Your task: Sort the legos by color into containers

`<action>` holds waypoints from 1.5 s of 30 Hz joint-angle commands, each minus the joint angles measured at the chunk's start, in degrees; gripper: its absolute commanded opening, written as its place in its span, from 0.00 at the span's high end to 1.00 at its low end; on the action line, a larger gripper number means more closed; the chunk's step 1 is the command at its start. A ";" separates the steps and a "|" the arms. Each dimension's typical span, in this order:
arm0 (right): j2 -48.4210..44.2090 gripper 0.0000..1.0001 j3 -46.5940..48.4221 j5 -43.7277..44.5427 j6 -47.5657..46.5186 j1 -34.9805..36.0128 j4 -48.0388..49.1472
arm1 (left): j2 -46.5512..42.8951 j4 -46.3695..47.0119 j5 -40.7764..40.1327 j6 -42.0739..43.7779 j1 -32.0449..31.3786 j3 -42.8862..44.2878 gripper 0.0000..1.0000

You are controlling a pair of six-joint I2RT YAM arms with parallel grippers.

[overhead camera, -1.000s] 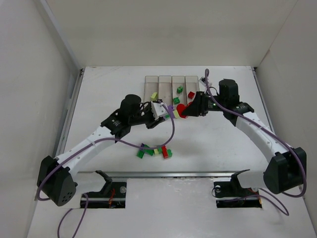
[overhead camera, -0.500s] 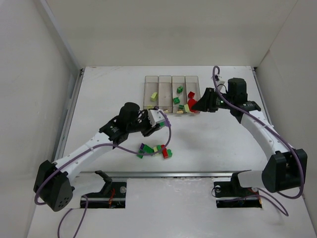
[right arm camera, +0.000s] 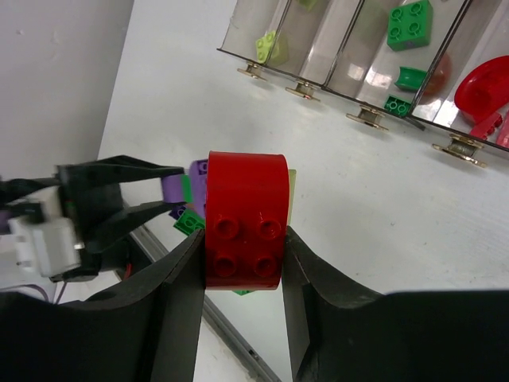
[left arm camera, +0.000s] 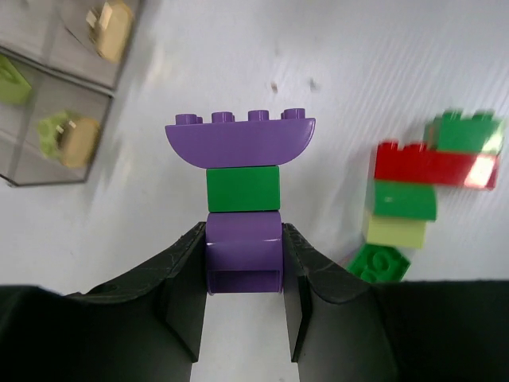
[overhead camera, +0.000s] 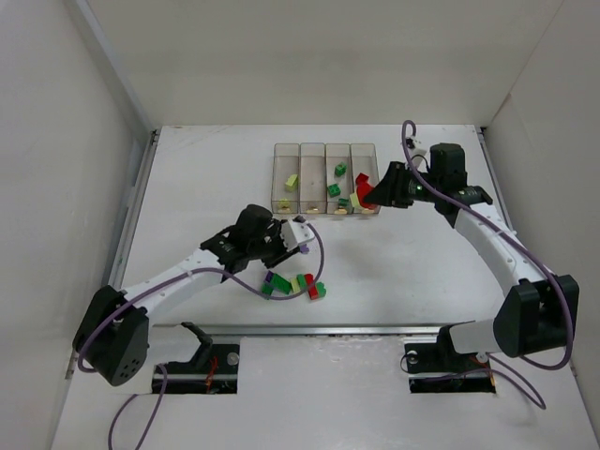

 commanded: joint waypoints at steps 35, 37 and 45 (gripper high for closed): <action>-1.27 1.00 3.05 1.94 6.29 15.80 6.17 | 4.33 3.96 13.04 1.57 -2.52 20.77 0.02; -0.74 1.00 3.05 2.64 6.91 16.50 7.48 | 4.33 3.35 15.06 1.57 -2.52 20.77 0.04; -0.21 1.00 4.10 2.64 7.44 17.55 8.01 | 3.80 -1.14 16.83 1.58 -2.52 19.72 0.27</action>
